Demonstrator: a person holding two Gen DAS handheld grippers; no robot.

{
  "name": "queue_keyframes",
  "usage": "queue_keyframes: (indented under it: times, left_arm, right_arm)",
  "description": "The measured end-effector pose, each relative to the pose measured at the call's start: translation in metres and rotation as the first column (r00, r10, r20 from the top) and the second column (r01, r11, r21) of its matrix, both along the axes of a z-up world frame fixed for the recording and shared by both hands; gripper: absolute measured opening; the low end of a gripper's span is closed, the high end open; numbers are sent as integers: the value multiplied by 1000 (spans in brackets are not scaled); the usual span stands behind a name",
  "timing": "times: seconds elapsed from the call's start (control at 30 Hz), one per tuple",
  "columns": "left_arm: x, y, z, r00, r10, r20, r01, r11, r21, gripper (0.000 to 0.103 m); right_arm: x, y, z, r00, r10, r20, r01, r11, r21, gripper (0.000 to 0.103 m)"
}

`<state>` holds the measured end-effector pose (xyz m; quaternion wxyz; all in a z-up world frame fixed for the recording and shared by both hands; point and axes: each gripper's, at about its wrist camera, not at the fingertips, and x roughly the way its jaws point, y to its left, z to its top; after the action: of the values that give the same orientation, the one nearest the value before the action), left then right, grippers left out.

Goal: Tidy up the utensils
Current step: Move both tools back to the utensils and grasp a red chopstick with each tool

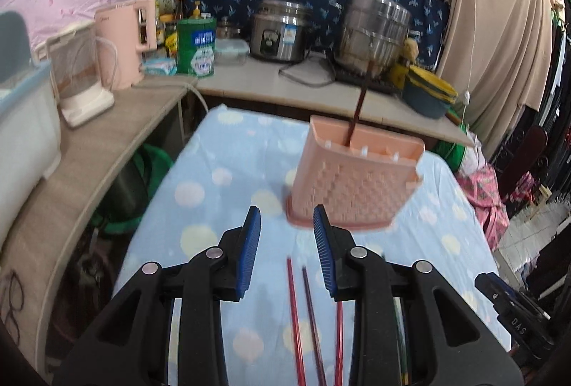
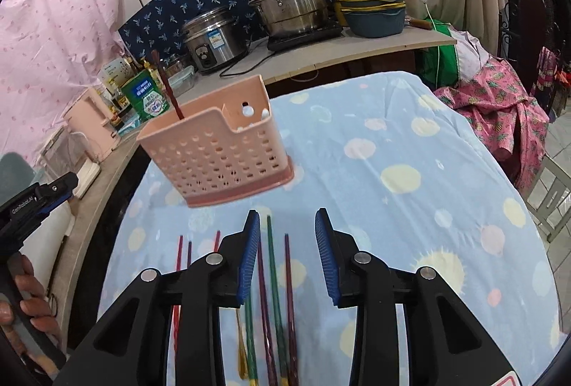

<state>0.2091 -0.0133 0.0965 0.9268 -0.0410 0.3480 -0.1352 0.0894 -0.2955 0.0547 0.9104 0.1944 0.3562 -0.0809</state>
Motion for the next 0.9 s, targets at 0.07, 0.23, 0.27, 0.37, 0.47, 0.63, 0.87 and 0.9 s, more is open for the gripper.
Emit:
queue_keyframes:
  times: [0.07,0.23,0.27,0.37,0.47,0.63,0.87,0.9]
  left_arm:
    - [-12,0,-13,1000,-5,-31,5,1000,8,30]
    - [-33,1,-46,994,-9,-106,12,999,30,31]
    - [-36,0,-52,993,-7,-117,12,999,41,31]
    - [-46,1,-68,988,-12,-156,21,998,57,31]
    - [-56,1,-84,980,-17,-196,31,997,70,31]
    - [-71,2,-106,967,-29,-254,52,995,85,31]
    - [-94,5,-115,959,-58,-278,84,993,81,31]
    - [-97,5,-116,957,-66,-281,91,993,77,31]
  right_arm:
    - [-15,1,-9,1000,4,-26,-3,1000,5,32]
    - [-45,6,-34,995,22,-97,-21,1000,16,32]
    - [-49,8,-39,993,24,-112,-23,1000,10,32]
    - [-62,15,-51,989,42,-144,-41,999,4,32]
    - [-71,23,-61,984,66,-168,-66,998,6,32]
    - [-82,39,-72,975,106,-196,-107,994,2,32]
    - [-91,58,-85,959,156,-235,-162,987,-9,32]
    - [-92,59,-87,957,161,-241,-168,986,-9,32]
